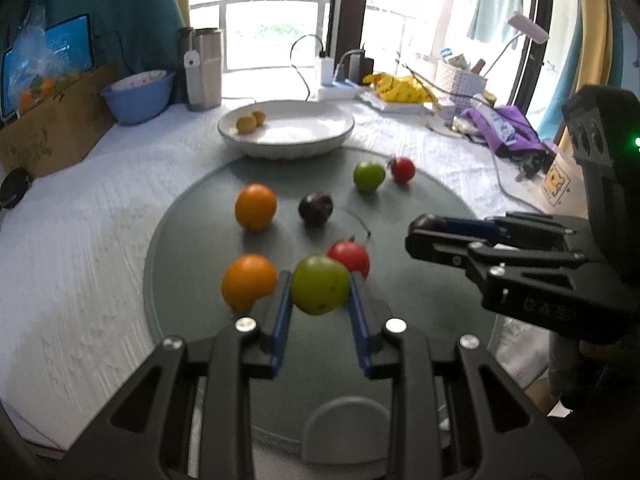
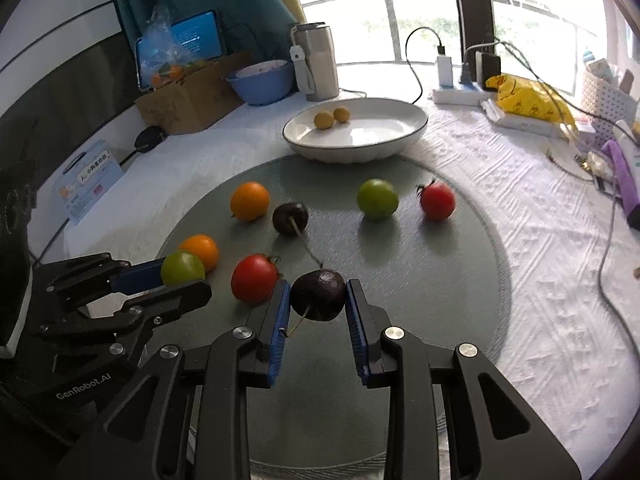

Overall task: Organize fruits
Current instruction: 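Grasp the green apple with the left tool while the right tool grasps the dark cherry, then carry the green apple and dark cherry into the white bowl and release both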

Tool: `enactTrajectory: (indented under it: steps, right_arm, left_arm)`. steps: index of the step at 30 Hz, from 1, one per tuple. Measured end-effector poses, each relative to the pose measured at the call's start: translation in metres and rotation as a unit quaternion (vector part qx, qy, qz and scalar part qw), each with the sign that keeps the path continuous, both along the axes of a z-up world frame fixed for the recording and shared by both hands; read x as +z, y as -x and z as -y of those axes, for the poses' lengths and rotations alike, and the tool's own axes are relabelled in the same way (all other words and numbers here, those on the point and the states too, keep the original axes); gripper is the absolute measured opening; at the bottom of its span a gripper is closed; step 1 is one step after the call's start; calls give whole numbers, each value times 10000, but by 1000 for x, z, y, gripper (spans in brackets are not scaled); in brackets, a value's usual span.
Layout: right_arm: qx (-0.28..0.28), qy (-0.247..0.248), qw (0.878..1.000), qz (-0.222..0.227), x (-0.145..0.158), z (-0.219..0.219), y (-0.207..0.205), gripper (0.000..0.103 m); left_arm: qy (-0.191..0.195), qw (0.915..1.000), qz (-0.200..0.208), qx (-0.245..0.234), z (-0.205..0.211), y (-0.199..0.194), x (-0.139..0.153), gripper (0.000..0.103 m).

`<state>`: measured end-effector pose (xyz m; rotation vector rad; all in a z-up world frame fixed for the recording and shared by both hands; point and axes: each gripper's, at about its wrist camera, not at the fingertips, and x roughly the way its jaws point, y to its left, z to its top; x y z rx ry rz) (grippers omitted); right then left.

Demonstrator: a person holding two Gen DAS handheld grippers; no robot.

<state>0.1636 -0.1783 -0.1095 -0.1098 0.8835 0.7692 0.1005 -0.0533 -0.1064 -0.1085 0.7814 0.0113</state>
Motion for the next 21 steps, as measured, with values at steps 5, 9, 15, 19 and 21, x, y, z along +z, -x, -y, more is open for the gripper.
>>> enactTrajectory:
  steps: [5,9,15,19,21]
  right_arm:
    - [-82,-28,9999,107,14,0,-7,30]
    - [-131,-8,9998,159,22,-1,-15,30]
    - [-168,44,9995,253,33,-8,-29,30]
    - [-202,63,9992,327,39,-15,-40,30]
    - [-227,79,9991,353,42,-20,-46,30]
  left_arm:
    - [8,9999,147,-53,-2,-8,11,28]
    - [4,9996,278,-91,-5,-14,20,28]
    - [66,9991,400,-101,-18,-26,28,28]
    - [106,9989,438,-94,-28,-35,33,28]
    - [119,9988,468,-114,-35,-42,35,28]
